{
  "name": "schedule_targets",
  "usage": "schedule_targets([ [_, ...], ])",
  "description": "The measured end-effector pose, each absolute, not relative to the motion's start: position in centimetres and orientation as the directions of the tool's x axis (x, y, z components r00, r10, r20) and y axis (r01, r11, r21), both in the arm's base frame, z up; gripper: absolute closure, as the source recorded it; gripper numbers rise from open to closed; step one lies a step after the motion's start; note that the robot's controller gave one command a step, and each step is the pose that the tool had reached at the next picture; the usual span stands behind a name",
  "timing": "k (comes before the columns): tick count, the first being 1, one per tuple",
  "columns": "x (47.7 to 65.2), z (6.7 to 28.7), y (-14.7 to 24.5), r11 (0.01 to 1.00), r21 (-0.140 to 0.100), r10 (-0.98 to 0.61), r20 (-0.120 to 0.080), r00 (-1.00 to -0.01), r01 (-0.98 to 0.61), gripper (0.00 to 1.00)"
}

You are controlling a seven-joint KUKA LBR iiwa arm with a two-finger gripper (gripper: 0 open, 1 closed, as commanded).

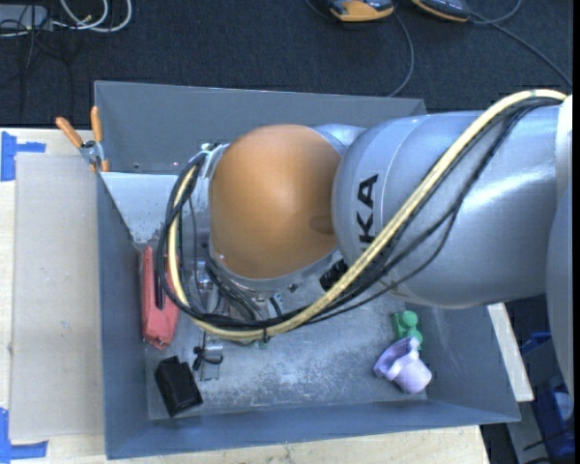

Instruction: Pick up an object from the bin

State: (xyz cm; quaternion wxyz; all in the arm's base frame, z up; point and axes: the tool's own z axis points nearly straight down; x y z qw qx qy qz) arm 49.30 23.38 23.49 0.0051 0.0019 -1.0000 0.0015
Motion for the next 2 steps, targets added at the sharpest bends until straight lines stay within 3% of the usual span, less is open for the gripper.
schedule_targets([
  [1,49.5,23.9,23.2,1.0,-0.001,0.001,0.002,-1.0,0.001,0.0],
  [2,50.0,20.2,23.1,0.997,-0.001,0.083,0.002,-0.997,0.083,0.0],
])
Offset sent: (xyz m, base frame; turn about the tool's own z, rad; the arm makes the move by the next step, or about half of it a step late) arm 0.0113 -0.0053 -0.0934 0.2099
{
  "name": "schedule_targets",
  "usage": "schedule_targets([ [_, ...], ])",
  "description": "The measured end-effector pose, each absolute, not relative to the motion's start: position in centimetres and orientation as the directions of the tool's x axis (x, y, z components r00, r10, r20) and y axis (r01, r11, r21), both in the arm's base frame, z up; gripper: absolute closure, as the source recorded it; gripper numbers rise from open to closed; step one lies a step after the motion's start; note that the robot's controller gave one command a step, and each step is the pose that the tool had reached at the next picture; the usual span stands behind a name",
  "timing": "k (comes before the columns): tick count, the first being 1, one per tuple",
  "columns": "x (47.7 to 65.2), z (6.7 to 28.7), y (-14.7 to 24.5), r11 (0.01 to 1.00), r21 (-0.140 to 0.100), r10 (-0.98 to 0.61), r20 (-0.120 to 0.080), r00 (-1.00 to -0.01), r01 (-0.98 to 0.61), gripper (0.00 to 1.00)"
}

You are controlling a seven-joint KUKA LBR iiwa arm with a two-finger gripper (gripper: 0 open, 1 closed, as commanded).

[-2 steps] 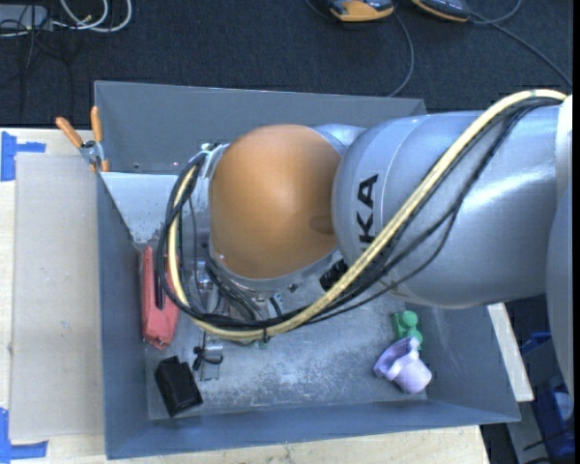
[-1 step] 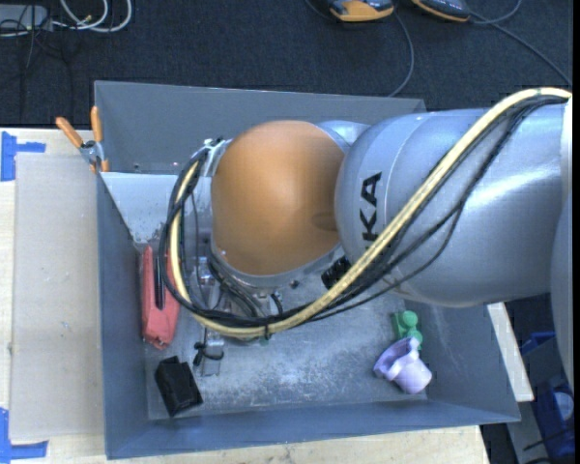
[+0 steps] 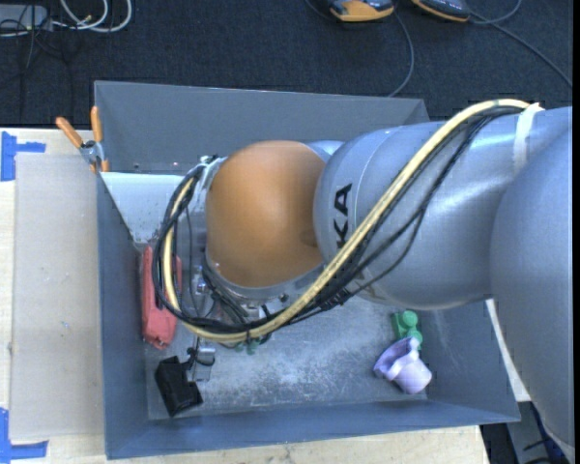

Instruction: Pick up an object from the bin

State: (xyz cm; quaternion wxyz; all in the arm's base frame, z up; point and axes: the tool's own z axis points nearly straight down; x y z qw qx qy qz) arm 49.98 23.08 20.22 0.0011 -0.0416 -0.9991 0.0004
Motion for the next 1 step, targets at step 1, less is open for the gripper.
schedule_targets([
  [1,49.87,13.62,22.76,0.991,-0.001,0.137,0.002,-0.991,0.137,0.0],
])
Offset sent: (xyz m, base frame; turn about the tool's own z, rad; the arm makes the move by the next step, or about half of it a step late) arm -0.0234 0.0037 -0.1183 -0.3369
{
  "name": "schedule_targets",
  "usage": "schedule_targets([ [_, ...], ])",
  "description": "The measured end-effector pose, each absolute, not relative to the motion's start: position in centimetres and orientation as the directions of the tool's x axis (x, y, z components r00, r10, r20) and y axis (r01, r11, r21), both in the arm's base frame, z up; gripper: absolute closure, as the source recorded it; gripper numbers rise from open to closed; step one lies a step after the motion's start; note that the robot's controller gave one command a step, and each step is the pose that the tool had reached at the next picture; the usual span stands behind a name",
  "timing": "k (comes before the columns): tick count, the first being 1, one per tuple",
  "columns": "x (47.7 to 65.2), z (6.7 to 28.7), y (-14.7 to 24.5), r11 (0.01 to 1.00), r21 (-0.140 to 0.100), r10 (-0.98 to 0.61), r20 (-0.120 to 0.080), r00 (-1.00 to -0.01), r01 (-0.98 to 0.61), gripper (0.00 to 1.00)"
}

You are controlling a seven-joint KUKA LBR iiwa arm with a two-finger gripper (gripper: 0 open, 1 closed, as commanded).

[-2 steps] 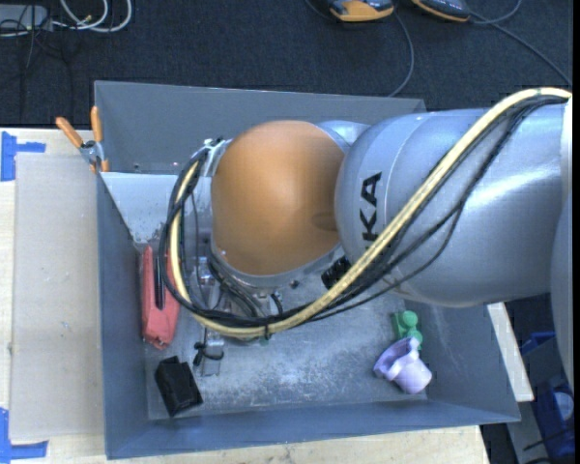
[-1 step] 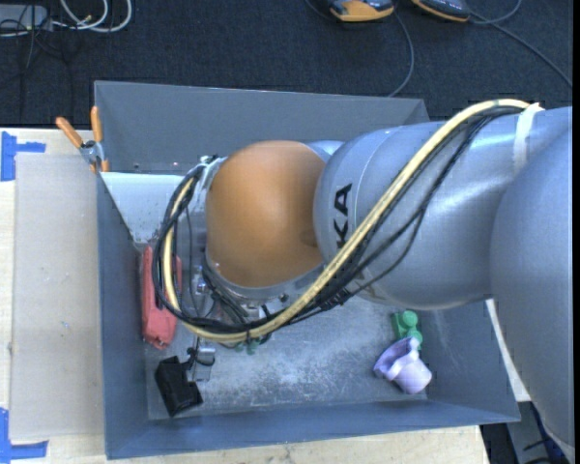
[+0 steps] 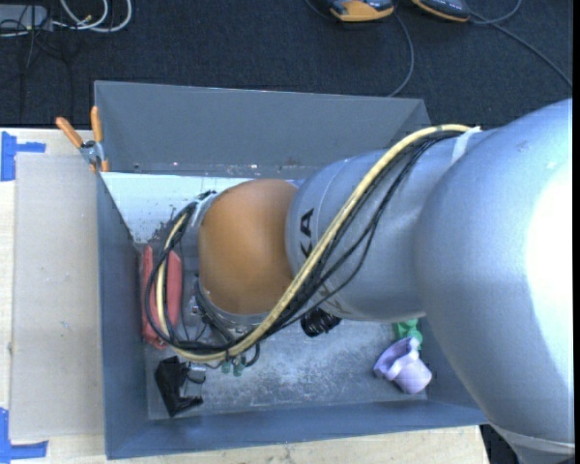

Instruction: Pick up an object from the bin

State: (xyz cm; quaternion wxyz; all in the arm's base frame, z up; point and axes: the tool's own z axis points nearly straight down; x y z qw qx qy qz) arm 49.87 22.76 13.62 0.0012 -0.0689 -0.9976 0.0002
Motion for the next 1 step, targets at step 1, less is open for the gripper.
schedule_targets([
  [1,48.75,10.32,23.25,0.999,0.001,-0.052,0.002,-0.999,-0.052,0.0],
])
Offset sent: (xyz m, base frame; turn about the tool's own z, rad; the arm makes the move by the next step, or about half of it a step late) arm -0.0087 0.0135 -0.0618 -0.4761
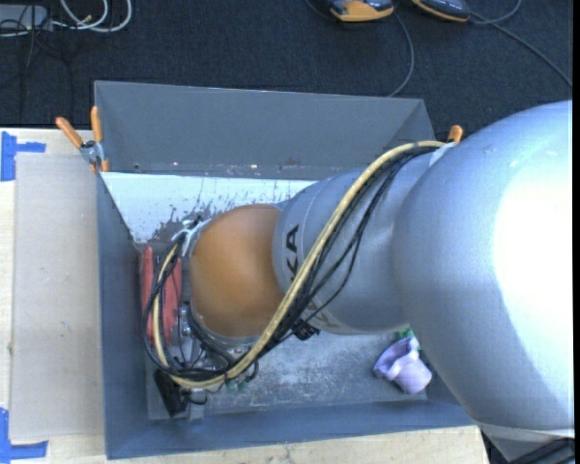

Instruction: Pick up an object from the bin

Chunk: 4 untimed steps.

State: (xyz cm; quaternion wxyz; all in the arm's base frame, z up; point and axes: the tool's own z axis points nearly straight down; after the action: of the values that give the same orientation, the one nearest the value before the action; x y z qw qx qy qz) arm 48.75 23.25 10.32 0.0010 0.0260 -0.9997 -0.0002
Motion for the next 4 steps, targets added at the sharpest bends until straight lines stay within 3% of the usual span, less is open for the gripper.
schedule_targets([
  [1,49.1,8.3,24.2,0.943,0.001,-0.333,0.006,-0.943,-0.333,0.0],
  [2,48.4,8.3,23.3,0.994,0.004,-0.105,-0.001,-0.994,-0.105,0.0],
  [3,49.9,8.3,24.5,0.974,0.006,-0.226,0.008,-0.974,-0.226,1.0],
  [4,49.9,8.3,24.5,0.974,0.006,-0.225,0.008,-0.974,-0.225,1.0],
])
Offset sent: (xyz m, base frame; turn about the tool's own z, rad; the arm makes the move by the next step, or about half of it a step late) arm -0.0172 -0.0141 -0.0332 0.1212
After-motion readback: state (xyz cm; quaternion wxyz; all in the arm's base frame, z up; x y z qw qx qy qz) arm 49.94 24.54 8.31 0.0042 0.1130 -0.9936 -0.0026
